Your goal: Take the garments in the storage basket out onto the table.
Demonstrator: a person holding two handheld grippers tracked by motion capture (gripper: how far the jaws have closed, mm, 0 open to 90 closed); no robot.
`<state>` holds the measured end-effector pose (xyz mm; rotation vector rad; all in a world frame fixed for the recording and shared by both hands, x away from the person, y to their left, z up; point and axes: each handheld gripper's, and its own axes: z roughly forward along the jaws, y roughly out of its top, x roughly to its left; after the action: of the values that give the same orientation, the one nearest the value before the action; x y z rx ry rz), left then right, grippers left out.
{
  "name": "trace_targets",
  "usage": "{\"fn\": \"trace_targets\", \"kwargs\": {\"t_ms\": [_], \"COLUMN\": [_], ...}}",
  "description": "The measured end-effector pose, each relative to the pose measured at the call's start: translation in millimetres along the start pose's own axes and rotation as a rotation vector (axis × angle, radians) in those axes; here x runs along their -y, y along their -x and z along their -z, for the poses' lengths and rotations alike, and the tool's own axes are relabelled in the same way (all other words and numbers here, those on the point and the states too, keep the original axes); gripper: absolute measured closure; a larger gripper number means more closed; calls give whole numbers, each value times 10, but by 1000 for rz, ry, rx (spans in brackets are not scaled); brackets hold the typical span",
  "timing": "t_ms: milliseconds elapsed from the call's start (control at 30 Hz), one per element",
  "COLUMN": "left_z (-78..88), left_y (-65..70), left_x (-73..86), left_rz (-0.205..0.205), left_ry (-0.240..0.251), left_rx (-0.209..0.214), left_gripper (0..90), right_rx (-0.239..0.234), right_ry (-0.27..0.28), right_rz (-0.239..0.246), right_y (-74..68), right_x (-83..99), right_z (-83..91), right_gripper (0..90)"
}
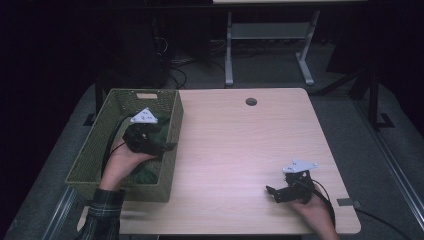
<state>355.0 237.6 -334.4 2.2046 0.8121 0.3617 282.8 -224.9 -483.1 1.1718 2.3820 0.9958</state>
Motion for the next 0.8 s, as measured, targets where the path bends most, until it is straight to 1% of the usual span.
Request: {"fn": "trace_targets", "kwargs": {"t_ms": [133,167,233,267,300,333,433,533,633,733,800], "left_z": [107,132,173,188,194,198,188,171,142,113,89], "left_y": [-87,-103,-144,-165,-176,-197,-244,-292,-328,-385,-423], "left_x": [59,79,112,127,145,159,199,228,256,282,310], "left_rz": [15,22,24,18,27,21,27,28,29,30,31], "left_ry": [4,5,2,-5,-12,-20,-38,-50,-71,-80,-99], "left_rx": [-24,-27,-41,-57,-63,-69,-93,-101,-115,-119,-130], "left_gripper": [159,175,195,199,202,206,221,241,279,318,344], "right_rx": [0,0,0,0,0,0,0,0,0,0,0], "right_ry": [0,0,0,0,0,0,0,0,0,0,-1], "right_rz": [0,0,0,-1,0,0,0,0,-1,-1,-1], "right_y": [0,0,0,0,0,0,0,0,-1,-1,-1], "right_x": [0,0,0,0,0,0,0,0,0,0,0], "right_z": [0,0,0,0,0,0,0,0,0,0,1], "right_gripper": [0,0,0,0,0,0,0,0,0,0,0]}}
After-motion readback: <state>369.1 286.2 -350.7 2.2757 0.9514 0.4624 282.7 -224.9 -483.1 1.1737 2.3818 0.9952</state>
